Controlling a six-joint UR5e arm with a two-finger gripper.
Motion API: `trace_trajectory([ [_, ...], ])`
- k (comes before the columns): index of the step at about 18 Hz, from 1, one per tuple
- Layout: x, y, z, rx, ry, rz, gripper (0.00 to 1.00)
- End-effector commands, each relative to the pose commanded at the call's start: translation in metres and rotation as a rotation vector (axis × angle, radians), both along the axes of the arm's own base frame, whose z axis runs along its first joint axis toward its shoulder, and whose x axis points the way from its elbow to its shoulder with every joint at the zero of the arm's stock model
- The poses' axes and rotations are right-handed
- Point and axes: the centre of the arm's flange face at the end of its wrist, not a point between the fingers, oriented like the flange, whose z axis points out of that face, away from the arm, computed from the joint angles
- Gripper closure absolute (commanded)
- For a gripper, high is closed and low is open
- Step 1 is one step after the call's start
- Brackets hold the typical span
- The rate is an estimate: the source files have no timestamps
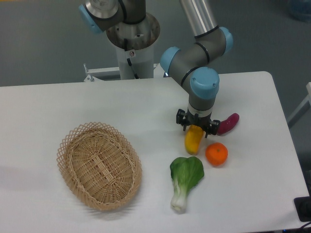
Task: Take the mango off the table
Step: 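Close the gripper around the yellow mango, then lift the held mango up off the table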
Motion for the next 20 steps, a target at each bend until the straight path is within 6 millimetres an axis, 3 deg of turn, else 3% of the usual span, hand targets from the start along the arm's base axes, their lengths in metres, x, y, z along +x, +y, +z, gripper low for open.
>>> trace_trajectory([
  [2,-0.001,0.001,0.004,0.004,0.008,-0.001,0.52],
  [8,-0.004,0.001,0.012,0.012,0.021,-0.011,0.52],
  [11,-0.012,0.003,0.040,0.044,0.063,-0.009,0.52],
  [14,-0.027,0.005,0.081,0.086,0.124,0.001,0.52],
  [18,-0.042,0.003,0.099,0.195,0.097,0.018,0.52],
  [20,-0.047,-0.003,0.125,0.244,0.120,0.029,0.51],
])
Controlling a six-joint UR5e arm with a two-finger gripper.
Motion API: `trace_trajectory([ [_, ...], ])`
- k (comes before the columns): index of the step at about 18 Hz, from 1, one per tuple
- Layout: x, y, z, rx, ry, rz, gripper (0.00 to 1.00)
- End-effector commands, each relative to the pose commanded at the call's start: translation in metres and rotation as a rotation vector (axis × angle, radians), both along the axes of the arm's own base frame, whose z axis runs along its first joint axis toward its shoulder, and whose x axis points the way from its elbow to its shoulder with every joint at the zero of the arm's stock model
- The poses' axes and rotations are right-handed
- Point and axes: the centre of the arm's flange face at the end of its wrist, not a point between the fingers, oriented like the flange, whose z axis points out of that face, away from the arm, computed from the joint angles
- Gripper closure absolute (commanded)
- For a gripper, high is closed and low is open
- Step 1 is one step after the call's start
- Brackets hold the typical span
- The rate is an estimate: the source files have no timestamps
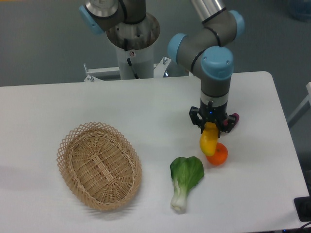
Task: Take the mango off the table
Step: 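Lift the held mango up off the table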
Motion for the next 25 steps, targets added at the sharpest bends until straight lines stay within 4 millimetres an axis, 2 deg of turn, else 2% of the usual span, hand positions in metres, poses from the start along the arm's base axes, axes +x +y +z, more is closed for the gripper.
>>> trace_trajectory([
  [7,-0.029,-0.022,0.058,0.204,0.006,0.036,0.51],
  [10,-0.035,-0.022,0.074,0.221,0.000,0.035,0.51],
  [17,-0.057,-0.031,0.125,0.204,-0.056,0.058,0.51],
  [20,-0.061,-0.035,0.133,0.201,-0.062,0.065,0.51],
  [25,-0.062,-0.036,0.133,0.198,-0.056,0.052,0.51],
])
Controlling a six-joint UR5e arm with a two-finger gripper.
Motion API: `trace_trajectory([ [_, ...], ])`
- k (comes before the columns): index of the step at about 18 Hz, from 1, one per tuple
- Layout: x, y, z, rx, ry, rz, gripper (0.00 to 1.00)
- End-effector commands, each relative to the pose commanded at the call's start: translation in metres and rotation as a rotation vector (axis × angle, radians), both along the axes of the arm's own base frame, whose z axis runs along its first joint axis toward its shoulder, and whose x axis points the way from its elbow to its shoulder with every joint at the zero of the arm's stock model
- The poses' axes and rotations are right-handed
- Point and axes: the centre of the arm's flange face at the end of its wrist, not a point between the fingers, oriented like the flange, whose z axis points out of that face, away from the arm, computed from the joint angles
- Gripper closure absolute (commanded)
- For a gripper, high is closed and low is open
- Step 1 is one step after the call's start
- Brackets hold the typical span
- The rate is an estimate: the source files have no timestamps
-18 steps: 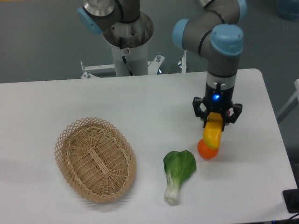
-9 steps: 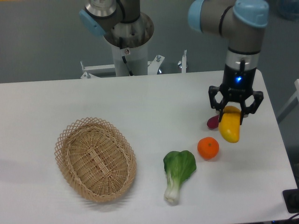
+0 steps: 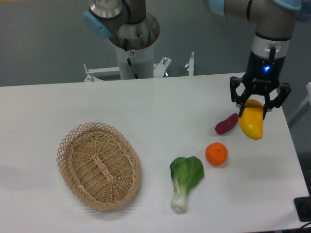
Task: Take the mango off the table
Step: 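Lift the held mango up off the table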
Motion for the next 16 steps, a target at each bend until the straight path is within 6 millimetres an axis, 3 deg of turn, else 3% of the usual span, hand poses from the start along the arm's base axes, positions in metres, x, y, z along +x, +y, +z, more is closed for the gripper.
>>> trace_trajectory([
  [10,-0.007,-0.020,-0.005,-0.037,-0.003,-0.062,0.51],
  [16,-0.009,-0.021,-0.004,-0.039,0.001,-0.063,0.51],
])
